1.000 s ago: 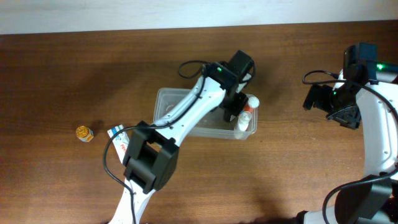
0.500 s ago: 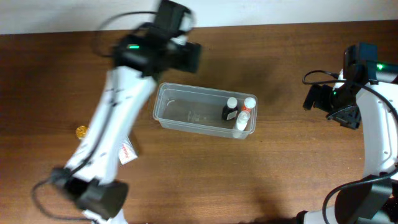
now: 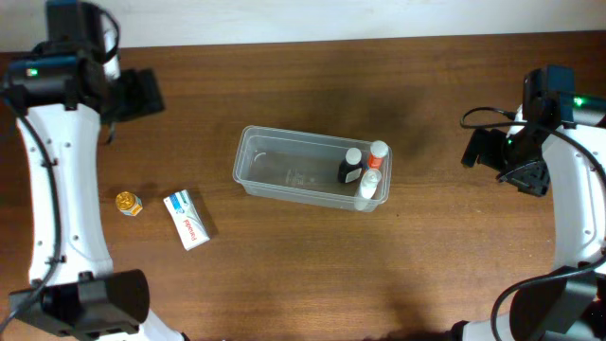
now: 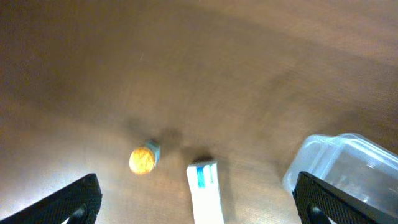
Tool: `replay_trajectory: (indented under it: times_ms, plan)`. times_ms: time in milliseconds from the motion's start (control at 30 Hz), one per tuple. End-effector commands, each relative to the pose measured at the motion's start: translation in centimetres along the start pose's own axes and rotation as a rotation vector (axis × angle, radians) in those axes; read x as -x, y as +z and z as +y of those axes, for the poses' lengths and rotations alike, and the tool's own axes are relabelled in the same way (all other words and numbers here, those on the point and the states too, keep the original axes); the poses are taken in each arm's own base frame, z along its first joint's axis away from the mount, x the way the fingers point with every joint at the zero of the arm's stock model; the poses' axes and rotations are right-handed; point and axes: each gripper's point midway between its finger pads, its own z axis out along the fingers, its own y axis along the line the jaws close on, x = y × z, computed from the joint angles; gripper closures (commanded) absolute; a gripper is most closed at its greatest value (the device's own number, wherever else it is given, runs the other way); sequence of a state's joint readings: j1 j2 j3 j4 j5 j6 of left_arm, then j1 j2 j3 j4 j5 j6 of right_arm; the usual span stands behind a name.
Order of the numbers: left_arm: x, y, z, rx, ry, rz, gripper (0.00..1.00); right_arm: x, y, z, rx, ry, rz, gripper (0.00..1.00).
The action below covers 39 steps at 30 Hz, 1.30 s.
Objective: Pack container
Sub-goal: 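Carry the brown bottle into the container and release it, then grasp the small gold-lidded jar with the left gripper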
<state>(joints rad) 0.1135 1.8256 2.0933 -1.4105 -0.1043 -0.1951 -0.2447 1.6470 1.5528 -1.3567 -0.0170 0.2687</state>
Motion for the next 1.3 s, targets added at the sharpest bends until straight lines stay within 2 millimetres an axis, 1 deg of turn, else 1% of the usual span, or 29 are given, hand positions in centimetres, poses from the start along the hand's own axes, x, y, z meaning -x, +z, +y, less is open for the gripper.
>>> replay_trajectory:
  times_ms: [0,33,133,267,300,333,433,533,633,800,1033,1133,1167,1267]
  plan:
    - [-2.8,3.5,2.3,0.029,-0.181,0.149,0.01,-0.1,0.1,-0.1,0.000,0.001,0.004,0.02]
    - [-4.0,4.9,3.6,0.049,-0.240,0.198,0.01,-0.1,0.1,-0.1,0.000,0.001,0.004,0.02]
    - [-5.9,7.8,4.5,0.024,-0.277,0.262,0.01,-0.1,0.1,-0.1,0.000,0.001,0.004,0.02]
    - [-9.1,12.0,5.6,0.020,-0.318,0.334,0.01,-0.1,0.1,-0.1,0.000,0.001,0.004,0.02]
    - [-10.8,13.9,6.2,0.027,-0.335,0.358,0.01,-0.1,0.1,-0.1,0.000,0.001,0.004,0.02]
    - [-11.6,14.9,6.5,0.030,-0.344,0.367,0.01,-0.1,0.1,-0.1,0.000,0.001,0.004,0.02]
    - [-13.4,16.6,7.2,0.038,-0.362,0.380,0.01,-0.1,0.1,-0.1,0.000,0.001,0.005,0.02]
    - [-14.0,17.7,7.4,0.035,-0.350,0.372,0.01,-0.1,0.1,-0.1,0.000,0.001,0.005,0.02]
    - [-14.1,18.4,7.7,0.047,-0.337,0.356,0.01,-0.1,0.1,-0.1,0.000,0.001,0.005,0.02]
    - [-12.8,19.1,8.2,0.056,-0.309,0.296,0.01,-0.1,0.1,-0.1,0.000,0.001,0.005,0.02]
    - [-14.4,21.2,8.1,0.066,-0.307,0.368,0.03,-0.1,0.1,-0.1,0.000,0.001,0.005,0.01]
    - [-14.5,21.3,8.2,0.070,-0.307,0.372,0.07,-0.1,0.1,-0.1,0.000,0.000,0.005,0.02]
    - [-14.5,21.3,8.2,0.070,-0.306,0.370,0.10,-0.1,0.1,-0.1,0.000,0.000,0.005,0.02]
    - [-14.4,21.3,8.2,0.074,-0.306,0.368,0.26,-0.1,0.1,-0.1,0.000,0.000,0.006,0.02]
